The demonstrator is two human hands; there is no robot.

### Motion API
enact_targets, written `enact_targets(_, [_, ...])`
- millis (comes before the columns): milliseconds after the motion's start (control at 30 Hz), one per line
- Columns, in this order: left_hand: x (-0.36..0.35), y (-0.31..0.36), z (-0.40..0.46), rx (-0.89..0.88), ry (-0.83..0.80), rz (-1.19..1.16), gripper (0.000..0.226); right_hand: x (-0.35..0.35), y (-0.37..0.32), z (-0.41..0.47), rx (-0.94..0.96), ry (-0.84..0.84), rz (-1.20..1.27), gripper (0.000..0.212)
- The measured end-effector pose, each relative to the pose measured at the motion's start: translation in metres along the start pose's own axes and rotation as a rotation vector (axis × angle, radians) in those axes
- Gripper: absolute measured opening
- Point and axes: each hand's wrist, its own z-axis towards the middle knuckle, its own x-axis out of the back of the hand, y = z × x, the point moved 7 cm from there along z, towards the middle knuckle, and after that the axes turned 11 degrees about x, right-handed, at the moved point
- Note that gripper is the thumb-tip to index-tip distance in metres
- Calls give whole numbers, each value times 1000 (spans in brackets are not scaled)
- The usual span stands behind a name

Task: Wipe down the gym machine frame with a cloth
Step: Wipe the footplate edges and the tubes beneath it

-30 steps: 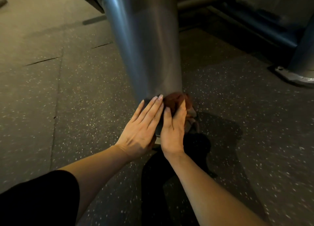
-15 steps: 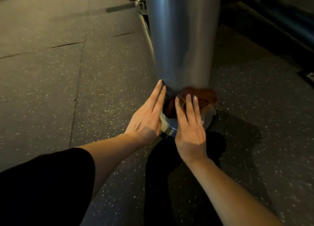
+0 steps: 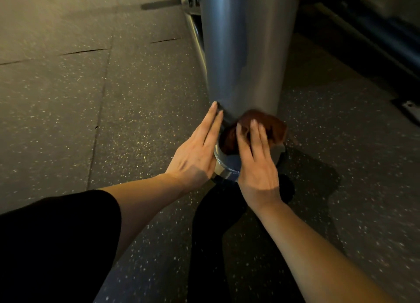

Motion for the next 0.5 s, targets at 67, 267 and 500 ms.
enact_targets(67, [0,0,1,-8,8,-4,82,8,-2,13,-11,50,-5,88])
enact_targets(267, [-15,-11,-7,152,-126,-126,65,-5,-16,-22,-132,161,101,66])
enact_targets(500, [-19,-9,-13,207,-185,-291,71,12,-28,-14,-365,399,556,44])
